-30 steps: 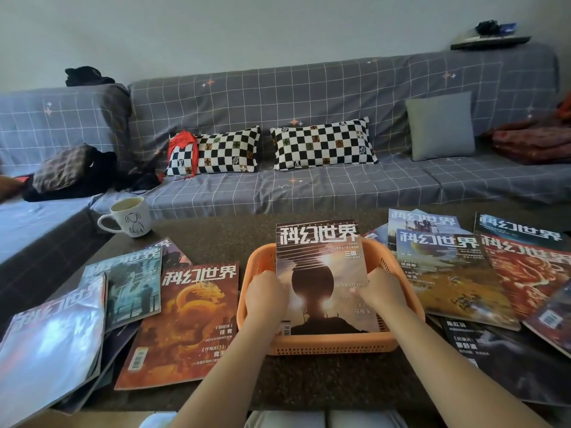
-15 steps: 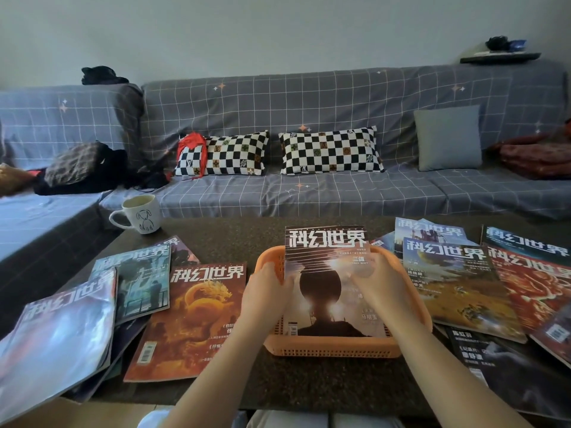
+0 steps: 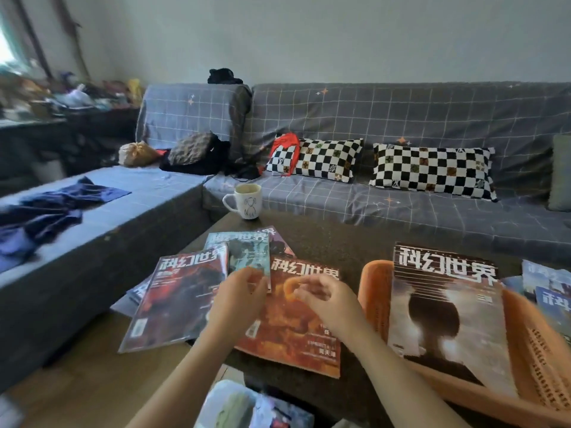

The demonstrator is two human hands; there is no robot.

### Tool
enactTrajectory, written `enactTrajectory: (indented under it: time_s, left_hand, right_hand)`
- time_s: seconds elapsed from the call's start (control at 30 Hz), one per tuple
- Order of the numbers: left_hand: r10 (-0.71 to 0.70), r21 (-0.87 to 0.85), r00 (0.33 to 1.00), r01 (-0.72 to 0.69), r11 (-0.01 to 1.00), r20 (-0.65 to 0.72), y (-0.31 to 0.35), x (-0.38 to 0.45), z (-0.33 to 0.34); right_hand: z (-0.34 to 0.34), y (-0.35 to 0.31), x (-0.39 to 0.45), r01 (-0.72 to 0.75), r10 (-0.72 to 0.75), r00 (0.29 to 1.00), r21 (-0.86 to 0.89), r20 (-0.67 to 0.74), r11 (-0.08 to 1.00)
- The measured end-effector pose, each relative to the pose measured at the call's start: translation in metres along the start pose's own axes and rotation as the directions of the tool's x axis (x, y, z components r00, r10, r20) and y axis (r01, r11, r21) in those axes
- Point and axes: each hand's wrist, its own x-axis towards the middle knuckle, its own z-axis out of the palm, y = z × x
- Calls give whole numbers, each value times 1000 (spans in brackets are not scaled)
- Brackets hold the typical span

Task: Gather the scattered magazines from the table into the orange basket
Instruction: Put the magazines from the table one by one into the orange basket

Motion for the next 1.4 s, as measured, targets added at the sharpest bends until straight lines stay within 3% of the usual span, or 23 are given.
enactTrajectory:
  time_s: [0.2,0.43,0.53,0.73,0.87,0.93,1.03,1.4]
  left_hand:
    - [-139,122,988,146,982,-64,-74,-2,-19]
    - [-303,252,952,304,919,-46,-128,-7,-28]
    - [-357,421,932,348,837,-60,-141,-6,-28]
    - [-509,432,849,515,741,-140,-148,-3,-46]
    - [-533,233,826,563,793,-183,-148,-7,-61]
    - [-560,0,823,562,827,-99,-146,-11,-68]
    - [-576,-292,817,552,781,7,-139,-19,-74]
    - [-412,-651,911,328,684,25,-45,-26,-57]
  right_hand:
    - [69,5,16,-67,55,984,67,168,995]
    - [112,12,28,-206,164,946,130,279,970]
    - [123,7,34,-219,188,941,81,283,972]
    - [143,-5,47,-202,211,910,-63,357,977]
    - [148,-5,51,-277,262,904,-4,337,961]
    - [142,-2,49,-352,291,879,103,377,930]
    - [125,1,42,-389,281,868,211,409,897]
    - [-2,-12,4,-323,166,930,515,328,794]
